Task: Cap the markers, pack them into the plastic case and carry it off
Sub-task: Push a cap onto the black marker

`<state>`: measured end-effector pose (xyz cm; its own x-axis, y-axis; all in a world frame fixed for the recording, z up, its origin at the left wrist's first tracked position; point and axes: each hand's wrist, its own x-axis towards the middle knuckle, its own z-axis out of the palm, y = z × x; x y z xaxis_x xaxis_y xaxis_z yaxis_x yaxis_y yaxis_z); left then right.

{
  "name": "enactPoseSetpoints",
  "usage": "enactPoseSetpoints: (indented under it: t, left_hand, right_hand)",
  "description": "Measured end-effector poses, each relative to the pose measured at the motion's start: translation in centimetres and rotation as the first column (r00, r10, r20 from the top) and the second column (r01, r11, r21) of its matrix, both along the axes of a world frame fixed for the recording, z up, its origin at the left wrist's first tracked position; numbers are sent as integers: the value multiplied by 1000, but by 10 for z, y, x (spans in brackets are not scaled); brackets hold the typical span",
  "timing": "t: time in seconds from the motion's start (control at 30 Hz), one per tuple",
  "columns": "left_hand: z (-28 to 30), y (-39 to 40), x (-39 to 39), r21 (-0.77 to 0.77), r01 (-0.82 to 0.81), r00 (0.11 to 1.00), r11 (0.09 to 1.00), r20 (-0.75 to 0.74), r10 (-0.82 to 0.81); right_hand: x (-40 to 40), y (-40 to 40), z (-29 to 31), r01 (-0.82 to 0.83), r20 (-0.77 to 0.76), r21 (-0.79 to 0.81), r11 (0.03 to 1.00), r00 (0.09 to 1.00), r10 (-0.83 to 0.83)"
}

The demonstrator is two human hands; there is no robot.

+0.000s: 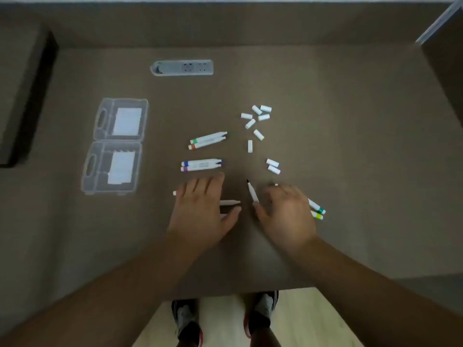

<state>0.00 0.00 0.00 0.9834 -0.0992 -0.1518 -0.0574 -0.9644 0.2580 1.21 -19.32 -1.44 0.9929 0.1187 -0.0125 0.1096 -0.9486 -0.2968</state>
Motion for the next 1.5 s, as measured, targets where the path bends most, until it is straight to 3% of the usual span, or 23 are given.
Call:
enactPoseSetpoints:
  t: [0.13, 0.3, 0.5, 0.57, 0.67, 0.77, 0.87, 0.97, 1.13, 1.2, 1.33, 1.5]
  left_hand:
    - [-12, -11, 17, 26, -47, 998, 999, 53, 46]
    - [-20, -20, 33, 6, -28, 1000, 1000, 13, 28]
    - [-27, -31, 37, -76, -80, 996, 994, 19, 82]
    - [-24, -36, 38, -292, -247, 969, 924, -58, 241]
    - [-16, -47, 44, -568, -476, 878, 671, -352, 325]
    - [-10, -54, 49, -638, -522, 849, 566, -453, 273]
    - [-15, -56, 49, -657, -500, 857, 564, -468, 215]
    - [-17, -58, 47, -686, -538, 837, 490, -505, 211]
    - [-22, -52, 50, -678, -606, 795, 417, -537, 282]
    - [-23, -49, 50, -684, -597, 802, 420, -521, 292]
    - [-25, -46, 47, -688, -586, 811, 428, -497, 311]
    - [-26, -48, 39, -686, -603, 798, 407, -520, 305]
  right_hand:
    - [-3, 12, -16, 2, -51, 5, 1000, 999, -2]
    - [3, 18, -30, 1, -89, -56, 998, 996, -6]
    - [8, 19, -31, 137, -116, 131, 982, 986, -122]
    - [8, 17, -28, 218, -98, 320, 922, 975, -197]
    - [6, 19, -18, 295, -181, 560, 774, 956, -233]
    - [6, 17, -12, 330, -228, 613, 718, 944, -240]
    - [8, 10, -8, 326, -253, 645, 691, 944, -210]
    - [11, 1, -2, 291, -269, 673, 680, 953, -141]
    - [37, -45, -7, 379, -270, 548, 746, 924, -271]
    - [50, -61, -8, 357, -280, 417, 836, 925, -256]
    - [61, -61, -12, 117, -242, 154, 981, 967, -78]
    - [62, -43, -20, -141, -152, -141, 980, 981, 119]
